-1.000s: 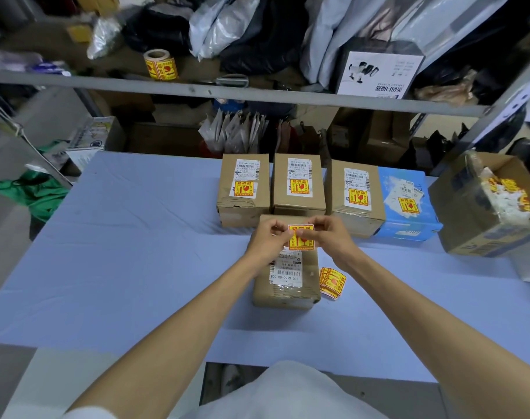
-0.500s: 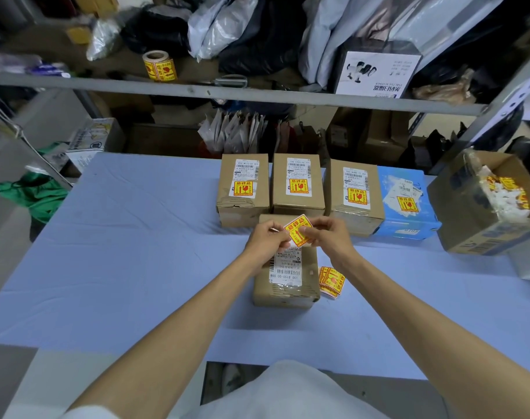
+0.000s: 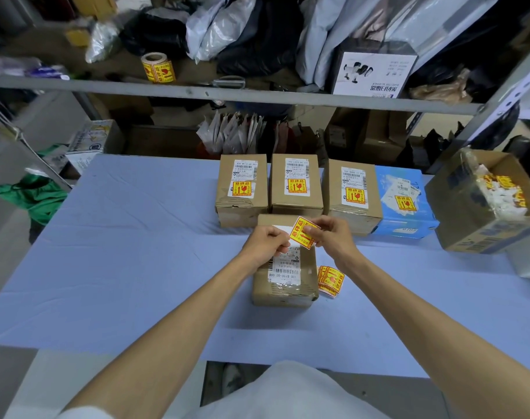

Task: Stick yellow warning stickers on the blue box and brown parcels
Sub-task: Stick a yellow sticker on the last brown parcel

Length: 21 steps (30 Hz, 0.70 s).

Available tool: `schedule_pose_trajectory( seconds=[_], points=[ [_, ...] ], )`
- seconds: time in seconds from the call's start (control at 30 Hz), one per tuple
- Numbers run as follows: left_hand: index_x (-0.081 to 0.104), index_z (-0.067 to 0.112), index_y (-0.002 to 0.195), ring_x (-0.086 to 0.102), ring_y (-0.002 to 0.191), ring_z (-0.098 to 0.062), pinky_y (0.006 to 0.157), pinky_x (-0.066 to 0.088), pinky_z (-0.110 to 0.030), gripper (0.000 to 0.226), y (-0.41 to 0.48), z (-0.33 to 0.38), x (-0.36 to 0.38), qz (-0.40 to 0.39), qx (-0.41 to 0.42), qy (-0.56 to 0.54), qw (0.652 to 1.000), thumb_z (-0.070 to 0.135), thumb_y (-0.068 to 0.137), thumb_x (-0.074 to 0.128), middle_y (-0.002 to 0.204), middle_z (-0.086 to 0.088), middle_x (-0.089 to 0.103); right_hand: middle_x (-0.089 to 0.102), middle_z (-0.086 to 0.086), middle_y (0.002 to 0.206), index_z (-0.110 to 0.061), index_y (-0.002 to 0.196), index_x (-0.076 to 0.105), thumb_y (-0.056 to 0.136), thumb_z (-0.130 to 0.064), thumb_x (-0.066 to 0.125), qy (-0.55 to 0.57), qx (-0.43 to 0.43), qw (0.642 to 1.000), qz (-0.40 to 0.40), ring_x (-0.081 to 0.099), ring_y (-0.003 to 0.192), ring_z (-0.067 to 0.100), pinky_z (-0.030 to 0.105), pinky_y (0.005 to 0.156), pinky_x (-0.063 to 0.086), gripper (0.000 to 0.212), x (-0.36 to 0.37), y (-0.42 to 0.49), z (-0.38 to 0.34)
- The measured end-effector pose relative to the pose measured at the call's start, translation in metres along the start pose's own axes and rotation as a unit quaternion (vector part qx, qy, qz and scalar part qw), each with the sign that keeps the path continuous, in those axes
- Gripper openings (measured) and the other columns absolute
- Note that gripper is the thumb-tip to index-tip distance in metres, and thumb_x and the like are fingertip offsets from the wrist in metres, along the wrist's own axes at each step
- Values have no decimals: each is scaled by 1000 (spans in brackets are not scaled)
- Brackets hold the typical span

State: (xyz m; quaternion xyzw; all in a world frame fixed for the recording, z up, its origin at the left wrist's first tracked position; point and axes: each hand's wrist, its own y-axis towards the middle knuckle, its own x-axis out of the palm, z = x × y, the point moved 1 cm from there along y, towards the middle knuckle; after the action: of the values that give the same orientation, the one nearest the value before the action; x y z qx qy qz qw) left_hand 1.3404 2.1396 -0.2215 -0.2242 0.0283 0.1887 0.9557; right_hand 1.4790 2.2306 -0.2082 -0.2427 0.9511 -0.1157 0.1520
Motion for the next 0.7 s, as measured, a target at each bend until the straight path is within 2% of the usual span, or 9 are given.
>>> schedule_pose_trajectory(
  seconds=[0.27, 0.43, 0.7],
  points=[
    [64, 15, 84, 62, 72, -9, 69, 51, -19, 13, -2, 1, 1, -18, 5, 4, 1000, 19, 94, 57, 80, 0, 67, 68, -3, 79, -11, 94, 67, 89, -10, 65, -4, 0, 1000, 4, 62, 63, 2, 7, 47, 42, 6, 0, 0, 0],
    [63, 16, 85, 62, 72, -9, 69, 52, -20, 11, -3, 2, 0, -22, 5, -5, 1000, 18, 94, 57, 80, 0, 67, 67, -1, 82, -14, 94, 66, 90, -11, 64, -13, -6, 1000, -2, 62, 68, 5, 9, 50, 43, 6, 0, 0, -2],
    [63, 13, 88, 61, 70, -8, 71, 50, -23, 7, -6, 0, -1, -18, 13, -11, 1000, 16, 93, 59, 79, -1, 65, 68, -2, 79, -18, 88, 64, 92, -10, 61, -15, -23, 999, -17, 63, 65, 1, 6, 49, 43, 9, 0, -2, -3]
  ],
)
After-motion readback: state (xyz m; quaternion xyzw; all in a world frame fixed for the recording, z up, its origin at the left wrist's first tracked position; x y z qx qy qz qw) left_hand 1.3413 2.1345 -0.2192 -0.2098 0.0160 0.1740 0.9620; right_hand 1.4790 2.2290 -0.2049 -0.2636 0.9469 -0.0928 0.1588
